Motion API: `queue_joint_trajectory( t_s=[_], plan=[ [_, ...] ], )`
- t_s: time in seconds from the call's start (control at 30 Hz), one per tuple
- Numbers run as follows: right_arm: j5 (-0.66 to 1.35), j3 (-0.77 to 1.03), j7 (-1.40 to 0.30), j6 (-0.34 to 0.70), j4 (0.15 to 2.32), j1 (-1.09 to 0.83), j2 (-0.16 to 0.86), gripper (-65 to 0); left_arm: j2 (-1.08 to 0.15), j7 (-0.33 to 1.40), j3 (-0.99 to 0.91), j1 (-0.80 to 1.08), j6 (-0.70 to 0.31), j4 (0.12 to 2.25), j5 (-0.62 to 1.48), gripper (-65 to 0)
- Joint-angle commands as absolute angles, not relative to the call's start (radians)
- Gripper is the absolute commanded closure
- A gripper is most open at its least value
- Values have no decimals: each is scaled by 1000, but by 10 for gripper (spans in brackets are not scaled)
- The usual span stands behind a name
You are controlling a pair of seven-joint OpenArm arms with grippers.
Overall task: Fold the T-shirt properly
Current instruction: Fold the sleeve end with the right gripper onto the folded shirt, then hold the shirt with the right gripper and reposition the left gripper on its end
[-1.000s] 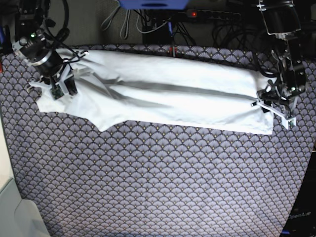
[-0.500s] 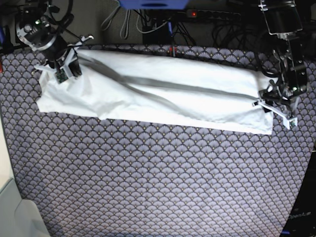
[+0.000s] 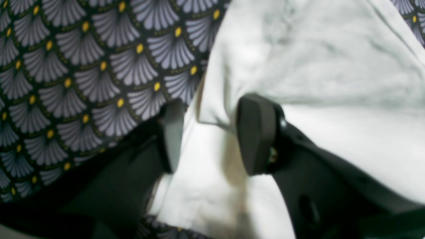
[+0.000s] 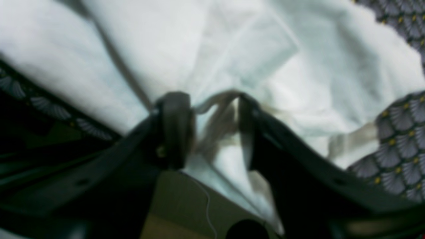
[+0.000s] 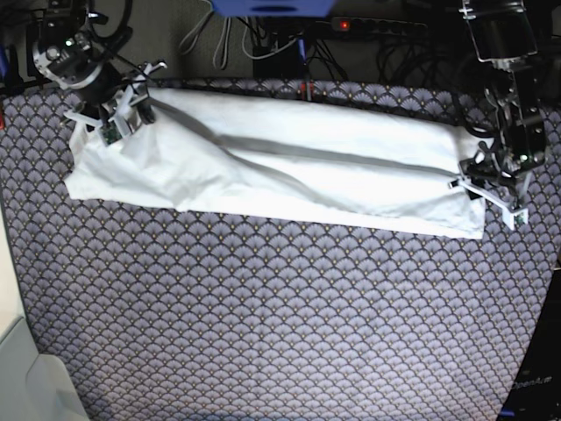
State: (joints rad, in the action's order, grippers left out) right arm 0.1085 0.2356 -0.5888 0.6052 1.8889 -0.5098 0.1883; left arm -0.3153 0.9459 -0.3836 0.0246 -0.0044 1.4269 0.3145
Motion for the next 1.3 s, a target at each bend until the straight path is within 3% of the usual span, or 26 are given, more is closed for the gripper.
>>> queue_joint_trajectory(
  t_s=[0.0, 0.1, 0.47, 0.7, 0.9, 1.27],
  plan=[
    [111, 242, -572, 599, 1894, -492, 202, -314, -332, 937, -386, 16, -5, 1443, 312, -289],
    [111, 275, -572, 598, 1863, -470, 213, -356, -332, 937, -386, 25, -5, 1454, 312, -289],
    [119, 460, -572, 598, 1879, -444, 211, -358, -340, 937, -341, 24, -5, 1452, 312, -289],
    [120, 447, -564, 602, 2014, -469, 130, -359, -351, 935, -323, 19, -5, 1454, 315, -289],
    [116, 318, -570, 685, 2014, -472, 113, -359, -355, 935, -331, 19, -5, 1454, 315, -289],
    [113, 226, -572, 687, 1799, -404, 119, -359, -366, 937, -332, 25, -7, 1475, 321, -289]
  ],
)
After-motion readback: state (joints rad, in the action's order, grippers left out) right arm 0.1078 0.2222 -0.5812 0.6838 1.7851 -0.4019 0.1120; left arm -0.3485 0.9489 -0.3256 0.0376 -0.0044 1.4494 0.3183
